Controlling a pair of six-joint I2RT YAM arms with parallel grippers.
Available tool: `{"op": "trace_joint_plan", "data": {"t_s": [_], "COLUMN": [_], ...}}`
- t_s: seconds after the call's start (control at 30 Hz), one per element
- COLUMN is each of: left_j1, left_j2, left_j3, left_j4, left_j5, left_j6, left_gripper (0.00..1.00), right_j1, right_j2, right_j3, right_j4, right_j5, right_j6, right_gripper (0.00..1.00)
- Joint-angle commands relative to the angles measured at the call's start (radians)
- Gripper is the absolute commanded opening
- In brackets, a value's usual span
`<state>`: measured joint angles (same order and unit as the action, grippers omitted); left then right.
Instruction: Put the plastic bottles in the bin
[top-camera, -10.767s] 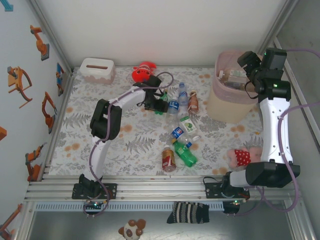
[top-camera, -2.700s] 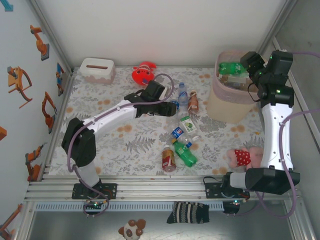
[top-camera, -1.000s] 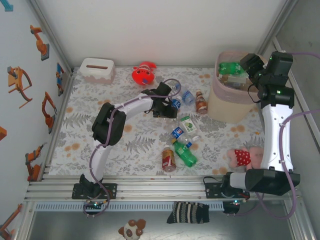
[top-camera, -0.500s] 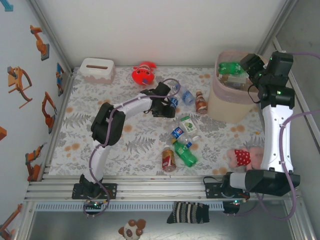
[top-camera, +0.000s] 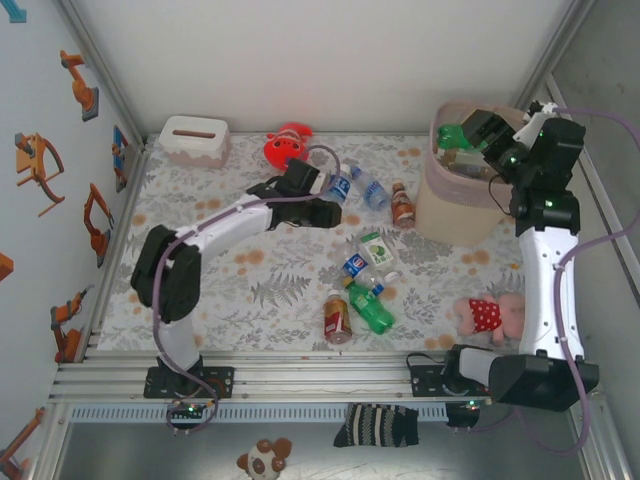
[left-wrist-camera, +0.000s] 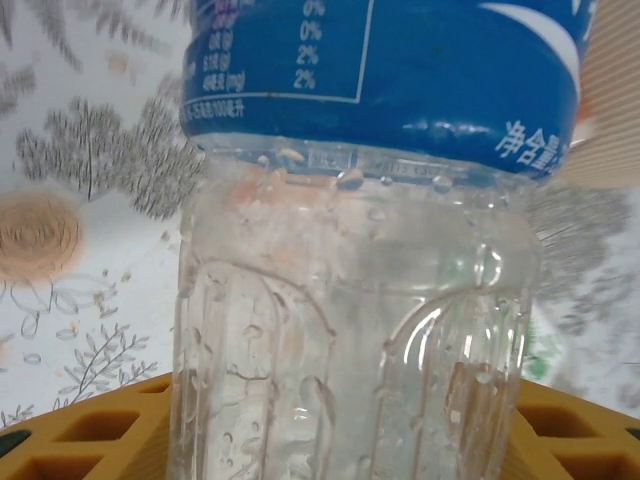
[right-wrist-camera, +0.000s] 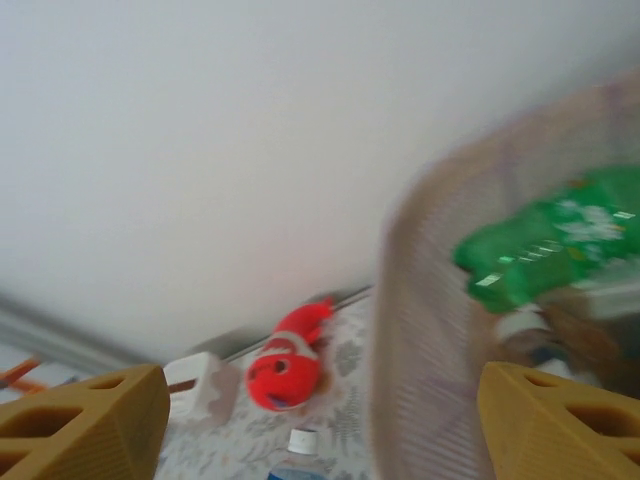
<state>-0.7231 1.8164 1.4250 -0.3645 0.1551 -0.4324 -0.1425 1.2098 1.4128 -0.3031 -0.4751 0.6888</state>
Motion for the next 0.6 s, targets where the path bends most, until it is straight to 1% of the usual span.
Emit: {"op": "trace_joint_plan", "data": {"t_s": [0.0,0.1,0.23,0.33,0.4,0.5,0.57], "left_j1": [0.003,0.001,-0.001,-0.004,-0.009,-0.024,-0.036], "left_j2": [-0.104,-0.173,-0.239,-0.285,-0.315,-0.358,-0.382], "left_j3": [-0.068,-0.109,-0.127,-0.140,-0.155,-0.173,-0.176], "left_j4": [0.178,0.262,0.363,0.452,0.529,0.621,0.652], "left_j5": [0.068,0.144,0.270,0.351,0.413,0.469,0.498], "left_j6": [0.050,0.072,0.071,0.071,0.076,0.098,0.114], "left_gripper": [0.48,0.47,0.47,0.47,0.46,0.46,0.46], "right_j1": [0.004,0.004,0.011,0.027,0.046,0.089,0.124], "right_j2": [-0.014,-0.013,-0.020,-0.015,-0.005,0.010,0.019], "right_j3": [-0.033,-0.067,-0.135,-0.159,-0.159,-0.152,-0.146], "right_j4": [0.294,0.454,0.711,0.858,0.922,0.982,1.003], "right_j5": [-0.247,-0.339,-0.416,-0.472,-0.508,-0.548,-0.567], "right_j6": [0.031,0.098,0.188,0.221,0.238,0.249,0.239], "right_gripper": [0.79,0.78,0.77,0.77,0.77,0.78,0.78]}}
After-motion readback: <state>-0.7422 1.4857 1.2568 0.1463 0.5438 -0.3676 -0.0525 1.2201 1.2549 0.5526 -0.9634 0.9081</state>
